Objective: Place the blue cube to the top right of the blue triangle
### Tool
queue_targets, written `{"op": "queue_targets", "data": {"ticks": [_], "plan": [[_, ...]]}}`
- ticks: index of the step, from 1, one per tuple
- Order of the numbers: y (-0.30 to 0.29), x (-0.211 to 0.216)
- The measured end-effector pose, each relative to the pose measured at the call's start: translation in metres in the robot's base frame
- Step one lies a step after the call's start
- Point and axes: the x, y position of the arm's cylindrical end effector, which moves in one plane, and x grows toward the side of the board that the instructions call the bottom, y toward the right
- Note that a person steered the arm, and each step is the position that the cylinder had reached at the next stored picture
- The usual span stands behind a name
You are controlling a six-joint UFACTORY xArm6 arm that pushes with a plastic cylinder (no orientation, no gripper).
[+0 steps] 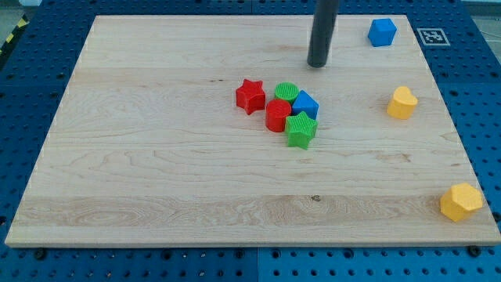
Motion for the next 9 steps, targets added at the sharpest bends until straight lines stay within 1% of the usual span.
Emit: {"op": "queue_targets", "data": {"ticks": [1, 3, 6, 7, 9], "plan": [[0.019, 0.003], [0.051, 0.024], [0.075, 0.024], [0.089, 0.024], [0.135, 0.024]]}}
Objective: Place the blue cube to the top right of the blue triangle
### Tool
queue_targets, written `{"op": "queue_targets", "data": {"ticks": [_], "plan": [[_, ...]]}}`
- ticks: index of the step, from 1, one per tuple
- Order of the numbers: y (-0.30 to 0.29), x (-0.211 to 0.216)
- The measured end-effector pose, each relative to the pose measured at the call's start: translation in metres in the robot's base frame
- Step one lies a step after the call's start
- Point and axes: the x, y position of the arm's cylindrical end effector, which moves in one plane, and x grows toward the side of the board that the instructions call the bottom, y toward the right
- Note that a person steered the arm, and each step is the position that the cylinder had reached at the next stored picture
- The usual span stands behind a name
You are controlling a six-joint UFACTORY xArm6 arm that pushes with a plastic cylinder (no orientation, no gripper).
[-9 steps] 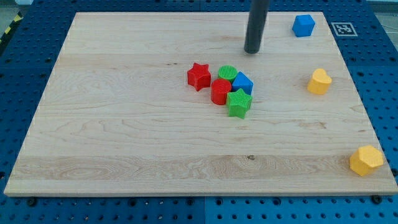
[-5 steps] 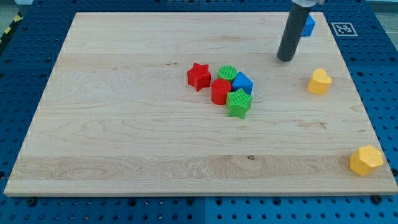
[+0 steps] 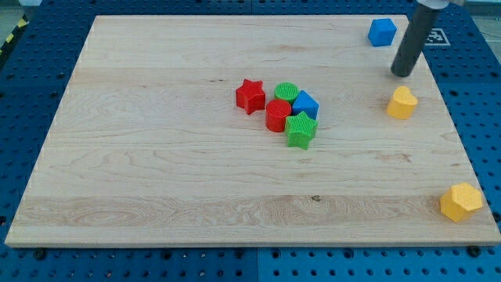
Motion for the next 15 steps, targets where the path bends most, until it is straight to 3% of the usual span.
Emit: {"op": "queue_targets", "data": {"ticks": [2, 5, 6, 7, 15], "plan": [[0.054, -0.017], [0.054, -0.107], [0.016, -0.118], [-0.009, -0.117], [-0.016, -0.046]]}}
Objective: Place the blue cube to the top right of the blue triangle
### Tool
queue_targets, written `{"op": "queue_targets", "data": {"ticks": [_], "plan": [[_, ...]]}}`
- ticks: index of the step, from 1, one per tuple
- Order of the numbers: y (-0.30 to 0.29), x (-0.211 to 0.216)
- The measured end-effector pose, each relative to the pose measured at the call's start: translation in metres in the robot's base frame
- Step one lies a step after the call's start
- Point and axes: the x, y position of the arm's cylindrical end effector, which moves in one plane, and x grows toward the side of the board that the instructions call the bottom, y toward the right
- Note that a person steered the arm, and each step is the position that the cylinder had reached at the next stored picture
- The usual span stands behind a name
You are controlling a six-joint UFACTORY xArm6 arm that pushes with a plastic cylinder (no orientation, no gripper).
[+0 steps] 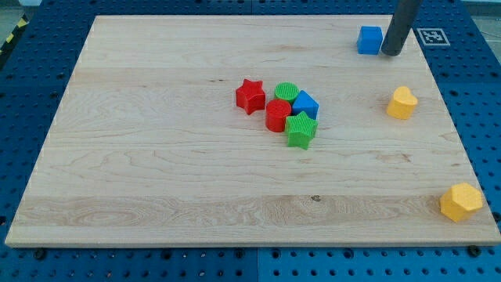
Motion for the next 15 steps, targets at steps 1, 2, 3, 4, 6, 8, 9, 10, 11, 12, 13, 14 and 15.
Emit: {"op": "queue_targets", "data": {"ticks": [1, 2, 3, 4, 6, 8, 9, 10, 11, 12, 13, 14, 15], "plan": [[0.000, 0.003], [0.005, 0.001], [0.020, -0.021], [0.008, -0.061], [-0.011, -0.025], [-0.015, 0.008], [-0.015, 0.015], [-0.025, -0.008], [-0.038, -0.036], [-0.047, -0.013], [-0.050, 0.003], [-0.050, 0.003], [-0.053, 0.013]]}}
